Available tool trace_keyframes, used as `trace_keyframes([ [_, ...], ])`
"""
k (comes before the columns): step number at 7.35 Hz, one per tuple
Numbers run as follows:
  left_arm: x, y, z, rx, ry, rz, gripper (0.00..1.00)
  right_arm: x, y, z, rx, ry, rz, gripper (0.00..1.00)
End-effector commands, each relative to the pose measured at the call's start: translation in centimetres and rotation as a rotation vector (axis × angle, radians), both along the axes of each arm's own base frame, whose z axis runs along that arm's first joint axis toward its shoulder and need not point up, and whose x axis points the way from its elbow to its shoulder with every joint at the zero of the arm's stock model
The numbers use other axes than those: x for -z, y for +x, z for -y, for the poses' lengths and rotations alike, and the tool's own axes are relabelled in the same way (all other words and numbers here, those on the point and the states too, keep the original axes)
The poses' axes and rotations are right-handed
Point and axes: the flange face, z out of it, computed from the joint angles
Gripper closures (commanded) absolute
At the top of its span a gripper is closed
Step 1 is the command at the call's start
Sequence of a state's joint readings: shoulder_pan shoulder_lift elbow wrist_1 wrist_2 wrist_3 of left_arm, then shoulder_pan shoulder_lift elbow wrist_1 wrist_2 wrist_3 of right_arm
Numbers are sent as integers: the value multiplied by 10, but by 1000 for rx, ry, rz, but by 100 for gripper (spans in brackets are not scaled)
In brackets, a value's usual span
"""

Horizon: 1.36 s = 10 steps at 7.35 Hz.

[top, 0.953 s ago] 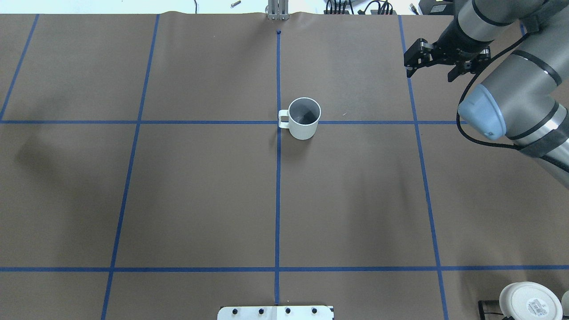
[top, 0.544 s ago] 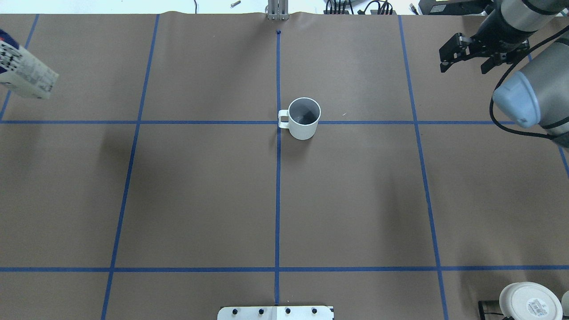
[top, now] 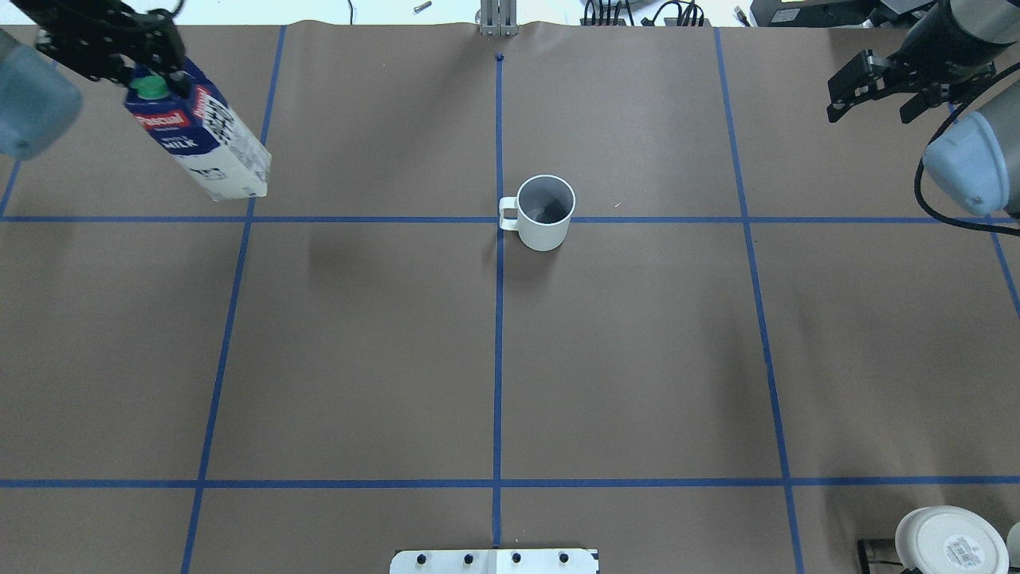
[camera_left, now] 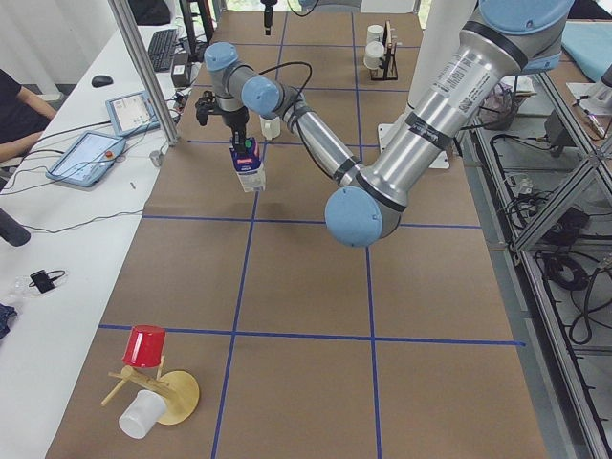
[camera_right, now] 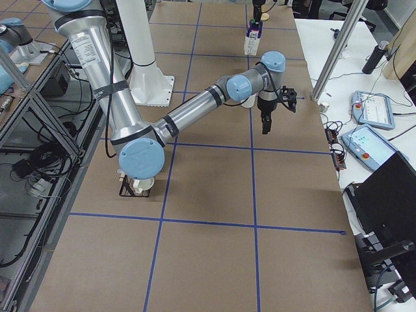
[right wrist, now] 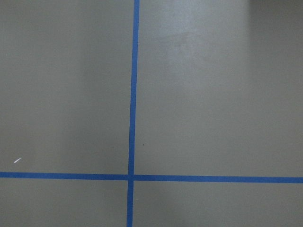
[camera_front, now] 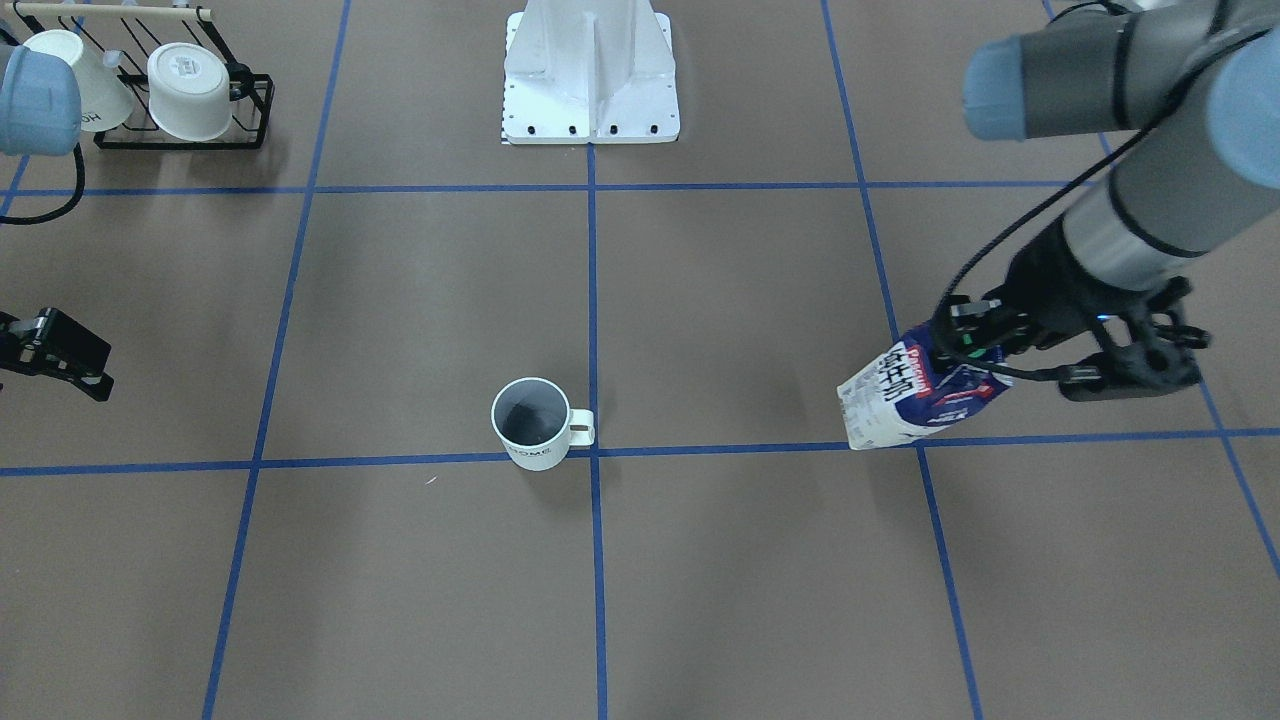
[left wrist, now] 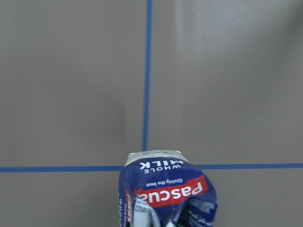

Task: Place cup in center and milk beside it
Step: 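Carry the milk carton with the left gripper beside the mug while the right arm withdraws, then lower the milk carton next to the mug and open the left gripper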

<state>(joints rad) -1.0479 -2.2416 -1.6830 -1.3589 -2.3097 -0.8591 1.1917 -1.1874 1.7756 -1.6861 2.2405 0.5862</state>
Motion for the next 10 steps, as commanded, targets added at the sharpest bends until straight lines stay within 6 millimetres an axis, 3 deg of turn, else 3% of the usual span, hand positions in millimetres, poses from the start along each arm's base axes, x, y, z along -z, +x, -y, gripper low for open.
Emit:
trace_keyframes([
  [1,77,100,-13,48,-81,7,100,-3,2,-2,0,-3,0,0],
  [2,104,132,-12,63,-104,14,100,-4,1,-2,3,-6,5,0],
  [4,106,186,-35,75,-76,10,100,-5,1,-2,4,-9,5,0],
  [5,107,199,-34,73,-70,-4,100,-7,1,-2,3,-10,3,0],
  [9,119,212,-33,67,-59,-21,100,-9,0,-1,4,-14,0,0],
  [10,118,212,-33,67,-60,-20,81,-9,0,-1,4,-16,0,0],
])
